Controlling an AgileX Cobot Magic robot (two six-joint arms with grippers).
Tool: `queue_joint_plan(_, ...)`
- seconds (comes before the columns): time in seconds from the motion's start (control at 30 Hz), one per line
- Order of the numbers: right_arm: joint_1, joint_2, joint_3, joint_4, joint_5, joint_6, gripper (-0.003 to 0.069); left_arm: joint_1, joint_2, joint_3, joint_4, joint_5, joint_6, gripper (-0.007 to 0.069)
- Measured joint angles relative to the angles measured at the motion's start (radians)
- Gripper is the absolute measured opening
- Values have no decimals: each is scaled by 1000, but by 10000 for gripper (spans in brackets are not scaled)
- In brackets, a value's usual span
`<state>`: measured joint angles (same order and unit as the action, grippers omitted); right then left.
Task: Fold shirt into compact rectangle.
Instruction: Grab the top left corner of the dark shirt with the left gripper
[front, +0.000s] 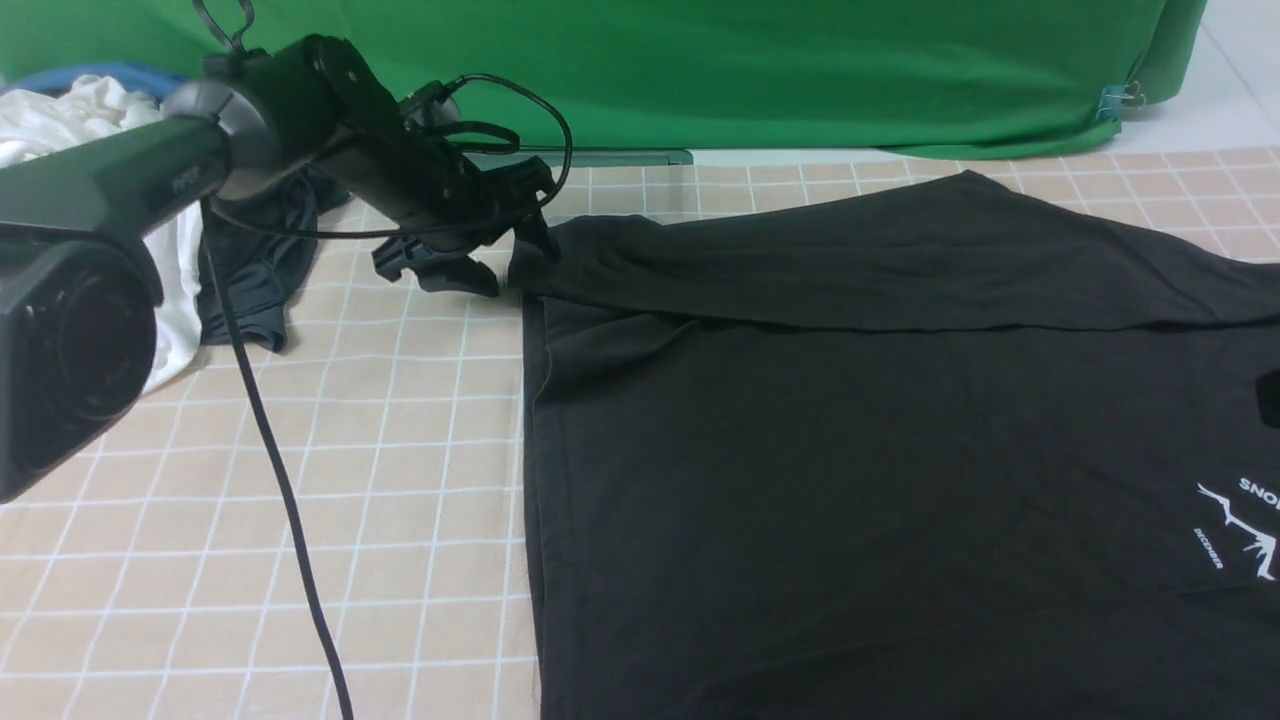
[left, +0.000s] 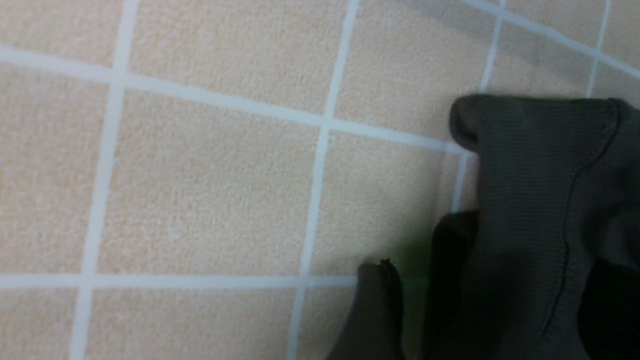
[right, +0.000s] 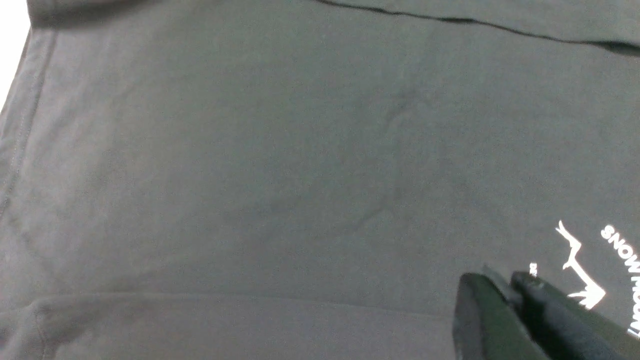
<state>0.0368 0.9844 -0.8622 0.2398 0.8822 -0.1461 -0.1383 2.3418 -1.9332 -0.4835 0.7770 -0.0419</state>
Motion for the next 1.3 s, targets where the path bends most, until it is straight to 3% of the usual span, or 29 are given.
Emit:
queue_joint_plan(0.2,1,0,0,0,-11,0,91,-22,13,-10,0,-41,26,501)
queue_joint_plan(0.3,1,0,0,0,-11,0,91,-26,17,-10,0,-54,42,456)
queue_joint_plan(0.5,3,0,0,0,-14,0,92,-30,25,-10,0,-68,50,220)
queue_joint_plan(0.53,3,0,0,0,-14,0,92,-30,26,-10,0,-68,50,125)
queue_joint_plan(0.63,5,0,0,0,-14,0,93,-30,22,-11,1,-65,50,39)
queue_joint_plan(1.17,5,0,0,0,-15,0,95,-32,-27,-104,46,-17,50,36)
queue_joint_plan(1.3,5,0,0,0,-15,0,99,-32,-23,-104,61,-23,50,71)
